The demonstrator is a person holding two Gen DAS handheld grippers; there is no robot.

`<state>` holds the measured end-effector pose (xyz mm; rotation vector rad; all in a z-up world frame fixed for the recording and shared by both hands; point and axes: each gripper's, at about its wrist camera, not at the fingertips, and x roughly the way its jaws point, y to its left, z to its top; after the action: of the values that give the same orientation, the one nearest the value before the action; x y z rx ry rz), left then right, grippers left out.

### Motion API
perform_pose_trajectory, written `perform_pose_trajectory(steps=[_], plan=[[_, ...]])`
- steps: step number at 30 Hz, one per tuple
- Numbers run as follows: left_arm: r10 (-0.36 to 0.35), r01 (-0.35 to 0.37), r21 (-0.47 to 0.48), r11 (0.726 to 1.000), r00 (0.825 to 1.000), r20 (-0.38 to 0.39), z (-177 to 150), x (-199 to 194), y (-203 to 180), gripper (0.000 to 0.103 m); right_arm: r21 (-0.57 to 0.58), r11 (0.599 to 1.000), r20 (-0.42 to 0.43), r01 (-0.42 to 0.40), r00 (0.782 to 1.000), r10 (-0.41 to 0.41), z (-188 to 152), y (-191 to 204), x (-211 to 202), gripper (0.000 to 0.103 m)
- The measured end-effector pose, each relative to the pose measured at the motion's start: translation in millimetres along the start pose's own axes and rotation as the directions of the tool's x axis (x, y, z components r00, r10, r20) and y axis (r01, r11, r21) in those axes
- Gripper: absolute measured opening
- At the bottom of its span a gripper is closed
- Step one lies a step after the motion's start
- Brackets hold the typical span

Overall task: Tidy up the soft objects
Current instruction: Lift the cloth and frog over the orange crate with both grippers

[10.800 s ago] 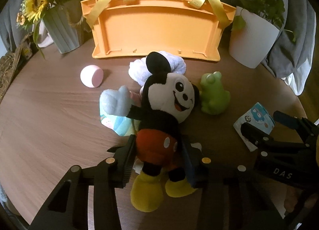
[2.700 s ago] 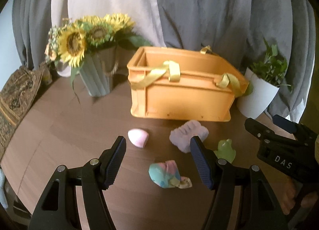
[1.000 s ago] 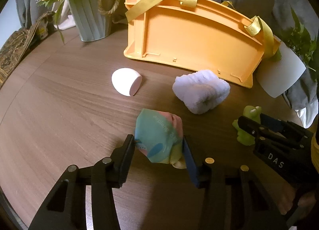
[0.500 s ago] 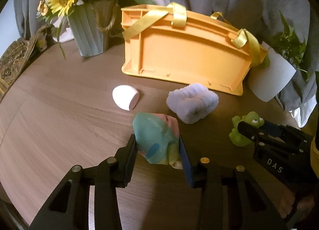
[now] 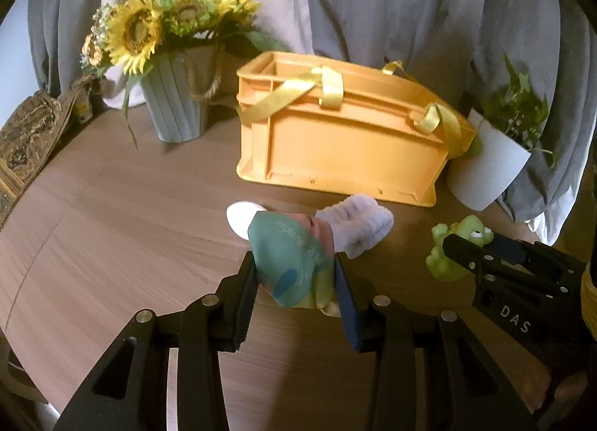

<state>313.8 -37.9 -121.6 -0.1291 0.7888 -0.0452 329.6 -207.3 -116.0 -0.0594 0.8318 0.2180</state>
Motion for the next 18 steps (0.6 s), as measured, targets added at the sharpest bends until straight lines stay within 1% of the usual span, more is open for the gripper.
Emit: perform_pose_trajectory(steps=[8, 18], plan=[[-0.021, 0.019, 0.034, 0.999, 0.998, 0.051, 12, -19, 3, 0.039, 0.020, 1.000, 0.053, 0.013, 0.998, -0.014, 8, 12, -24, 0.042], [-0.079, 0.070, 0.086, 0.994, 0.991, 0.112, 35, -37, 5, 0.039, 0.069, 0.997, 0.109, 0.045, 0.993, -0.052, 17, 18, -48, 0.042]])
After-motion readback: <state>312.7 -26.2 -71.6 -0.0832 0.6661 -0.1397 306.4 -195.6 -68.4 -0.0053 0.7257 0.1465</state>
